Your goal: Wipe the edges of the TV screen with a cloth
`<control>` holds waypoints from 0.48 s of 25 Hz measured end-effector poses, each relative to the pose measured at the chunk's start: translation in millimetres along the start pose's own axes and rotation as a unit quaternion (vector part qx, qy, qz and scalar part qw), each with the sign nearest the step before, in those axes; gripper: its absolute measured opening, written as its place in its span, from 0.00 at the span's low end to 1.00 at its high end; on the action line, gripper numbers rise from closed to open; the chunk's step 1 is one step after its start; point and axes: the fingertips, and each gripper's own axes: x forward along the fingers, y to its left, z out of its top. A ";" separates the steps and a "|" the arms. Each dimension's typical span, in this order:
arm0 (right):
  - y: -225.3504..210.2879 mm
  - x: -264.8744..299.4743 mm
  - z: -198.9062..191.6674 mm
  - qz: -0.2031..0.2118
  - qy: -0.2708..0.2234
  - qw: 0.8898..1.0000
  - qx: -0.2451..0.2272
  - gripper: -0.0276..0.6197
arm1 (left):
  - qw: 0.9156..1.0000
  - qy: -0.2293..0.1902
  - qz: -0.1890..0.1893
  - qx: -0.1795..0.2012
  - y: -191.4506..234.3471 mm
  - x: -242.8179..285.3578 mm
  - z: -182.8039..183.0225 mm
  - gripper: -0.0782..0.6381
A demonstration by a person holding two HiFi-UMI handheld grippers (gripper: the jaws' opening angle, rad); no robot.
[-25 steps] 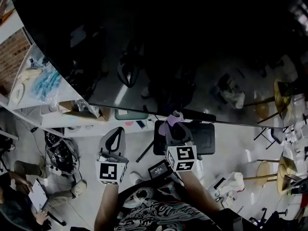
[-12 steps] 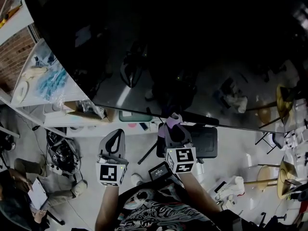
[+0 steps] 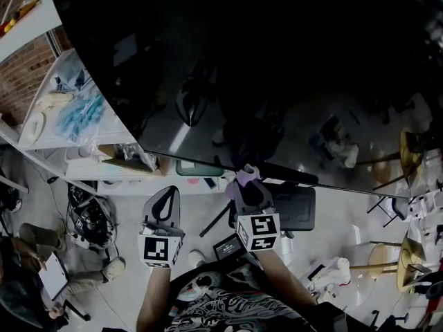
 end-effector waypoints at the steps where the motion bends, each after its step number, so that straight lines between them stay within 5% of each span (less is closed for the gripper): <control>1: 2.9 1.8 0.7 0.002 0.000 1.000 0.000 0.21 | 1.000 0.000 0.001 0.000 2.6 -0.7 -0.1 0.13; 12: 35.9 23.4 5.4 0.028 0.000 1.000 -0.005 0.21 | 1.000 0.002 0.017 -0.004 30.8 -9.4 -6.3 0.13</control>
